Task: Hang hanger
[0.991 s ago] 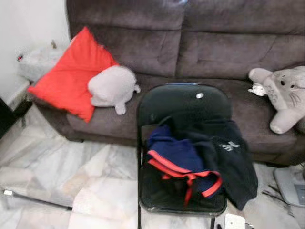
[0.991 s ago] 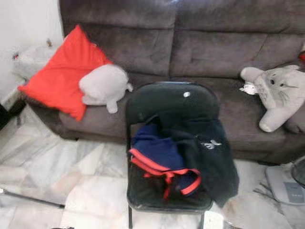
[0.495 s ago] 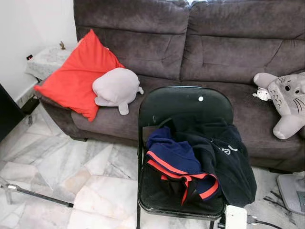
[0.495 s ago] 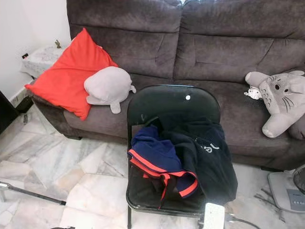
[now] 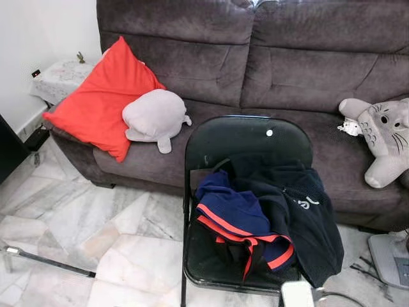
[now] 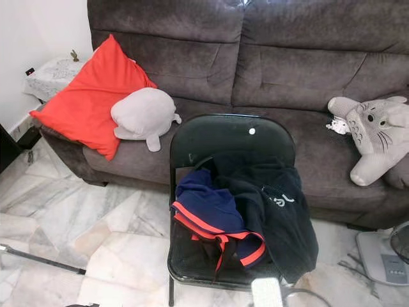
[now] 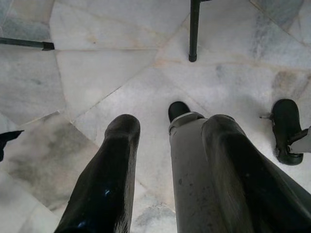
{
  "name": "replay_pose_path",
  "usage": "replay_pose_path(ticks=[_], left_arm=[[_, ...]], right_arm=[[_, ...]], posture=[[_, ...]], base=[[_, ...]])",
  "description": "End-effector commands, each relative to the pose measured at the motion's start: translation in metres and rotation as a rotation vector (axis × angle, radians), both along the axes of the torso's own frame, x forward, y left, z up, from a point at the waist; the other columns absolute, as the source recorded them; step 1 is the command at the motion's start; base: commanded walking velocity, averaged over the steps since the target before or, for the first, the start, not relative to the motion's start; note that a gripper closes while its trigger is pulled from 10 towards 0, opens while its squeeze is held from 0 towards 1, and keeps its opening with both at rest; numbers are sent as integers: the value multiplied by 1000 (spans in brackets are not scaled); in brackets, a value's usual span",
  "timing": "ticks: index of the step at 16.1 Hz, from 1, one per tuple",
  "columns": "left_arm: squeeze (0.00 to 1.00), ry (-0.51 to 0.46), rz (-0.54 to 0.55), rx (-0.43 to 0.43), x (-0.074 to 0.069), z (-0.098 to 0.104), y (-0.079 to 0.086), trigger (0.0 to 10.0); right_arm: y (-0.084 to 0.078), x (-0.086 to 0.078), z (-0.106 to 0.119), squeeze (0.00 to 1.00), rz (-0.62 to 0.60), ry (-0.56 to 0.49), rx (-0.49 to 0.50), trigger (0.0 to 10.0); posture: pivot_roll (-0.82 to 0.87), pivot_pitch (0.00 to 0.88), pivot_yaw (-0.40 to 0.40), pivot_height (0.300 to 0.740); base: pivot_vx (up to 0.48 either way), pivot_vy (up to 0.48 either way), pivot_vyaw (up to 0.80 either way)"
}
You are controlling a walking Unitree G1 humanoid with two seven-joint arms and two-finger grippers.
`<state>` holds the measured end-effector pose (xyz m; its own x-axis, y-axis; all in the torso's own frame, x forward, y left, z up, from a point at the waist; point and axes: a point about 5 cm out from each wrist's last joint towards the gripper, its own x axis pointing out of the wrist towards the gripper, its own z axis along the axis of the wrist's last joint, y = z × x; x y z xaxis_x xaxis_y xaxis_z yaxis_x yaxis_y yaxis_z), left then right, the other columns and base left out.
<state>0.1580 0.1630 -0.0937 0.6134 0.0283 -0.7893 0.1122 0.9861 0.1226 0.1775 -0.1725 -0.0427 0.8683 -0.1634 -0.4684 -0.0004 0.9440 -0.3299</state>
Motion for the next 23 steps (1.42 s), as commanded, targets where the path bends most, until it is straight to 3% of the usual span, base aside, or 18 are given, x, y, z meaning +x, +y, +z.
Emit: replay_pose_path(ticks=[1, 3, 4, 5, 7, 8, 9, 12, 15, 16, 17, 20, 23], left_arm=[[0, 137, -8, -27, -34, -14, -6, 10000], [0, 136, -8, -27, -34, -14, -6, 10000], [0, 136, -8, -25, -34, -14, -6, 10000], [0, 137, -9, -22, -33, -14, -6, 10000], [0, 137, -9, -21, -33, -14, -6, 10000], [0, 137, -8, -21, -33, -14, -6, 10000], [0, 136, -8, -21, -33, -14, -6, 10000], [0, 137, -5, -21, -33, -14, -6, 10000], [0, 137, -5, -24, -33, -14, -7, 10000], [0, 137, -5, -25, -32, -14, -7, 10000], [0, 137, -5, -25, -32, -14, -7, 10000], [0, 138, -6, -26, -33, -14, -8, 10000], [0, 139, -4, -25, -33, -14, -7, 10000]], right_arm=[[0, -9, 0, 0, -20, 31, 32, 10000], [-3, -21, 0, 0, -107, 98, 93, 10000], [1, -31, -3, 0, -82, 189, 115, 10000], [-7, -36, -1, 0, -147, 201, 89, 10000], [-22, -30, 13, 0, -293, 91, 47, 10000], [-24, -28, 16, 0, -306, 71, 29, 10000], [-27, -25, 24, 1000, -329, 21, 20, 10000], [-26, -22, 31, 1000, -320, -8, 8, 10000], [-16, -16, 26, 1000, -272, 10, 65, 10000], [-18, -13, 25, 812, -277, 15, 53, 10000], [-20, -10, 24, 0, -279, 17, 47, 10000], [-31, 1, 22, 0, -310, 16, 16, 10000], [-35, 1, 24, 0, -347, -12, -29, 10000]], posture=[[-83, 112, -8, 721], [-91, 119, -9, 721], [-97, 125, -10, 721], [-99, 130, -10, 721], [-94, 140, -11, 721], [-94, 140, -11, 721], [-95, 144, -12, 721], [-96, 151, -12, 721], [-91, 154, -13, 721], [-93, 154, -13, 721], [-94, 155, -13, 721], [-86, 158, -14, 721], [-86, 160, -12, 721]], base=[[0, 0, 0], [0, 0, 0], [0, 0, 0], [0, 0, 0], [0, 0, 0], [0, 0, 0], [0, 0, 0], [0, 0, 0], [0, 0, 0], [0, 0, 0], [0, 0, 0], [0, 0, 0], [0, 0, 0]])
